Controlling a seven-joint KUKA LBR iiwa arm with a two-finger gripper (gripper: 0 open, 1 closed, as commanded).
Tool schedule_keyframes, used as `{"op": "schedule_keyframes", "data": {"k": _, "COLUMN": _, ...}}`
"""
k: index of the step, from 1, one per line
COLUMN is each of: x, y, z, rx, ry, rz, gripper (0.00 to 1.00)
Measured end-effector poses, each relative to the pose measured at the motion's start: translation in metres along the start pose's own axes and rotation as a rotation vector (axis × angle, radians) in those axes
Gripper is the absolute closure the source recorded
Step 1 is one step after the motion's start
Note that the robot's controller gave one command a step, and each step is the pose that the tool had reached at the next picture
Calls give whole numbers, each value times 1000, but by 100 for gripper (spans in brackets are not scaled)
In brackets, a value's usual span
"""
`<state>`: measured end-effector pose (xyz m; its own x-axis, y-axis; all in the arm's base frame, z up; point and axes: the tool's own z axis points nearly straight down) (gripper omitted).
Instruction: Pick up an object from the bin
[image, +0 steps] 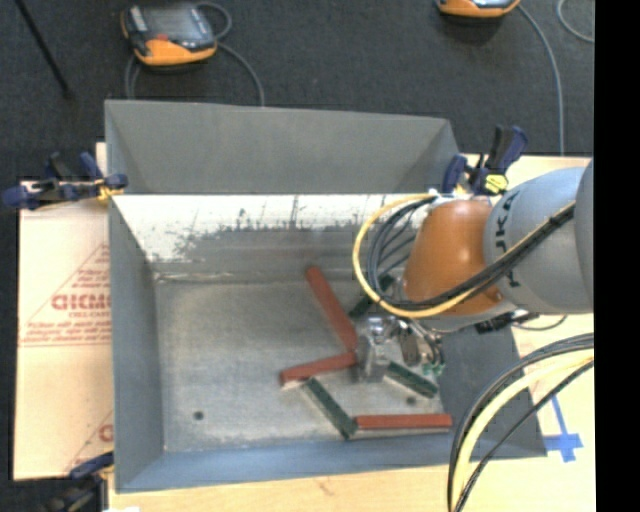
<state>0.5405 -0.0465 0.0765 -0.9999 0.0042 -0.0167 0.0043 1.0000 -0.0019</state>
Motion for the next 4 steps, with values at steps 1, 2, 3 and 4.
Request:
{"op": "schedule_keyframes", "data": {"k": 1, "x": 4, "y": 0, "z": 4, "rx": 0, "ry": 13, "rz": -3, "gripper": 0}}
{"op": "schedule_keyframes", "data": {"k": 2, "x": 2, "y": 0, "z": 1, "rx": 0, "ry": 8, "rz": -4, "gripper": 100}}
{"op": "schedule_keyframes", "data": {"k": 3, "x": 4, "y": 1, "z": 4, "rx": 0, "ry": 14, "rz": -6, "gripper": 0}}
{"op": "schedule_keyframes", "data": {"k": 4, "x": 3, "y": 0, "z": 2, "rx": 0, "ry": 11, "rz": -6, "gripper": 100}}
